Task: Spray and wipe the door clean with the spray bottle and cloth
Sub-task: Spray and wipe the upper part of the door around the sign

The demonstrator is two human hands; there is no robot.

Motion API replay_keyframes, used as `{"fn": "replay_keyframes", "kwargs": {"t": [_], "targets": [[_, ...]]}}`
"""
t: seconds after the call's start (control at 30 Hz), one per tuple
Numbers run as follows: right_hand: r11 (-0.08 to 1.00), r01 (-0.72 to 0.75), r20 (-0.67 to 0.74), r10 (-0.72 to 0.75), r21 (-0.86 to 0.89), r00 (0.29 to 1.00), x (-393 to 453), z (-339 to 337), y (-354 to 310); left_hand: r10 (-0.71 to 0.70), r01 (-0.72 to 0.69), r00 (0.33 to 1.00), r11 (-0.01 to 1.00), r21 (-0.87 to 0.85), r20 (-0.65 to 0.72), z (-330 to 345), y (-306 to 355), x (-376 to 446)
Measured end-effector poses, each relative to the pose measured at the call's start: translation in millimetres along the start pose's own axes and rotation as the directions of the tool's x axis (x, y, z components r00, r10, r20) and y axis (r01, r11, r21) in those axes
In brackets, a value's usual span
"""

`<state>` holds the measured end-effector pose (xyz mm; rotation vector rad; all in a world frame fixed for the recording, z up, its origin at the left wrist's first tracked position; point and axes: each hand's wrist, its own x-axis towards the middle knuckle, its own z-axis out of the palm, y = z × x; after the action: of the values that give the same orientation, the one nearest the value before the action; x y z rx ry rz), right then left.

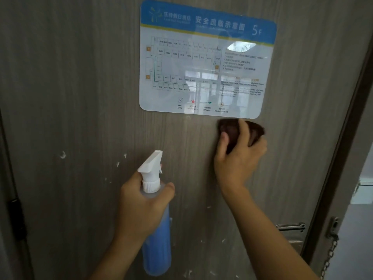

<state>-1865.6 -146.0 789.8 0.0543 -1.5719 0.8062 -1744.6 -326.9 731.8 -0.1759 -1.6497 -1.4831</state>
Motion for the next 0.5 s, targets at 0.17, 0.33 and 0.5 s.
{"fn": "replay_keyframes", "kwargs": {"t": [0.17, 0.33, 0.5], "targets": [[0.778, 0.627, 0.225, -0.605, -0.035, 0.764, -44, -3, 13, -0.01, 0.01, 1.0, 1.0, 0.011, 0.013, -1, 2, 1], [0.923, 0.385, 0.16, -0.38, -0.004, 0.911, -21, -13, 33, -0.009, 0.009, 1.0, 1.0, 0.012, -0.003, -12, 0, -3], [0.998, 0.067, 0.054, -0.066, -0.01, 0.996, -14, 9, -24, -0.098, 0.1, 0.994, 0.995, 0.023, -0.05, -29, -11, -21]]}}
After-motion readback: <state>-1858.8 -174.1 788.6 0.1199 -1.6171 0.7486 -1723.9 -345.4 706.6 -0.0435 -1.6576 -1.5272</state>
